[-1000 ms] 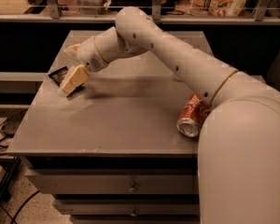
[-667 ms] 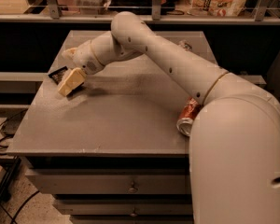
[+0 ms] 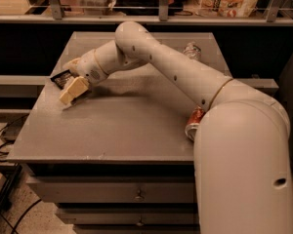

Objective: Pick rxbar chocolate

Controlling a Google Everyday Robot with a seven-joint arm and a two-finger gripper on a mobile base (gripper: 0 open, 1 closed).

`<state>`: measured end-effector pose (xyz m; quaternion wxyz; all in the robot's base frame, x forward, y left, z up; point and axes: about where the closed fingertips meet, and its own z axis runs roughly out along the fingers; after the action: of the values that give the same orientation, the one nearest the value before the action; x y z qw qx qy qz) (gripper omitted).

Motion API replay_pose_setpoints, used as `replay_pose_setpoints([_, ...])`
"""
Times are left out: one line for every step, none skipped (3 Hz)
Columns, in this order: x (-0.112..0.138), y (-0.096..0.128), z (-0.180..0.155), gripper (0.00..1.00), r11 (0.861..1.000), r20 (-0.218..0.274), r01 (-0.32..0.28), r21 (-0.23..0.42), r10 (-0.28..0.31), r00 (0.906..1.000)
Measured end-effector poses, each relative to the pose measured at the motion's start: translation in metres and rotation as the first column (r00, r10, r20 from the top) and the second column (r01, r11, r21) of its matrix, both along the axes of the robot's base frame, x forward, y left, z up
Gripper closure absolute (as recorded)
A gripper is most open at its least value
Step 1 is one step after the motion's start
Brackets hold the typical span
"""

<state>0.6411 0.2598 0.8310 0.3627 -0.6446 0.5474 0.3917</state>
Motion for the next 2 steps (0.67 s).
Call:
replay_pose_setpoints([0.0005, -0.0062, -0.0035, 0.42, 1.0, -0.015, 0.022, 0.008, -0.022, 0.9996])
replay_pose_setpoints([0.0005, -0.0114, -0.0038, 0.65, 0.999, -0.021, 0.039, 0.017, -0.039, 0.999])
